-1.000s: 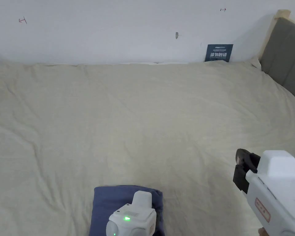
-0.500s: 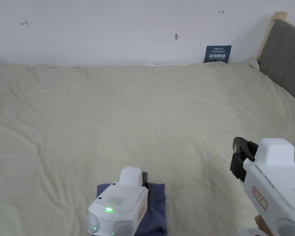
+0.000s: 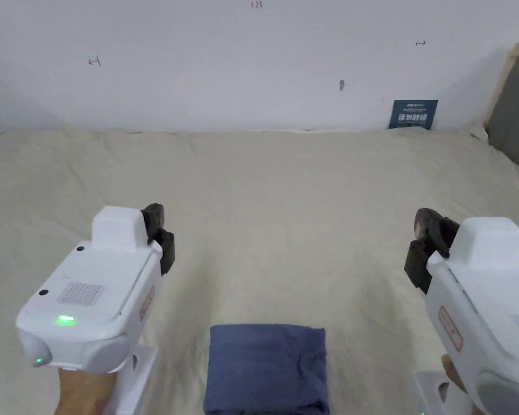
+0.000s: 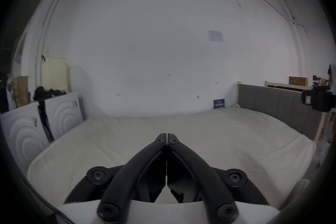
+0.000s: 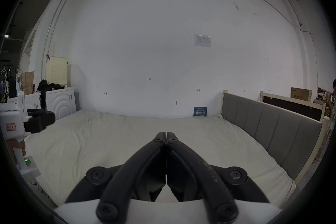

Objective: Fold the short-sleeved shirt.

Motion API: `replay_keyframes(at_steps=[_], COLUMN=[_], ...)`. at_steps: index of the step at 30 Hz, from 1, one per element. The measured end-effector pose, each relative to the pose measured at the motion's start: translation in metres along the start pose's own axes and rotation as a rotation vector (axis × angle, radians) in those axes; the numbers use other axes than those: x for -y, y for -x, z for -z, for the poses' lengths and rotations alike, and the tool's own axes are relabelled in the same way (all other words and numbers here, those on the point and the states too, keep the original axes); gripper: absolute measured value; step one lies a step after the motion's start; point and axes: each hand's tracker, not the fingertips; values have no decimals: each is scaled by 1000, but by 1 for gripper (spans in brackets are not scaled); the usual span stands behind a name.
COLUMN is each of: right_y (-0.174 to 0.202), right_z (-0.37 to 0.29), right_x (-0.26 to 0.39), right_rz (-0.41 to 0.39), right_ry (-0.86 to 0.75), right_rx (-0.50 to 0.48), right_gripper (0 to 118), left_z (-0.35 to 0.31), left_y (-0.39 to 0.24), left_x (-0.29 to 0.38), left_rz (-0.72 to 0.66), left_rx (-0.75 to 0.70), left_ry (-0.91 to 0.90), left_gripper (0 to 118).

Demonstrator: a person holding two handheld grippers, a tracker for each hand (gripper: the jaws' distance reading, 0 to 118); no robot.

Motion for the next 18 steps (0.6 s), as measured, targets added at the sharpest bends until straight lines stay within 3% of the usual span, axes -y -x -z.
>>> replay_keyframes(at_steps=[8,18], right_y=[15,20], right_z=[3,7], right_x=[-3,-1], right_rz=[-24,-33], right_ry=[-40,-25], right_rx=[2,-16], right_gripper=[2,2], left_z=[-19,-18], left_y=[40,44], left_x=[3,4], left_rz=[-38,-59], left_rx=[-87,-91], left_ry=[-30,-40], left_gripper=[0,0])
